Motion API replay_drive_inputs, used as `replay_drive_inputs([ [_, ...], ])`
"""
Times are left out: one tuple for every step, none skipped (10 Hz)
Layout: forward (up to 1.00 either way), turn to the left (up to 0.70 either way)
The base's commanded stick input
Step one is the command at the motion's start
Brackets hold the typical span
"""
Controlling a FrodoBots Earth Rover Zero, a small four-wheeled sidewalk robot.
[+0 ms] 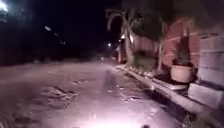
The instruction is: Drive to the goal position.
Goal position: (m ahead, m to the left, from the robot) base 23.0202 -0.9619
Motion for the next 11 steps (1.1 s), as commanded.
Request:
replay_drive_inputs([
  [0.7,0.0],
  [0.7,0.0],
  [0.7,0.0],
  [0.7,0.0],
  [0.7,0.0],
  [0.7,0.0],
  [0.7,0.0],
  [0.7,0.0],
  [0.7,0.0],
  [0.7,0.0],
  [0.7,0.0],
])
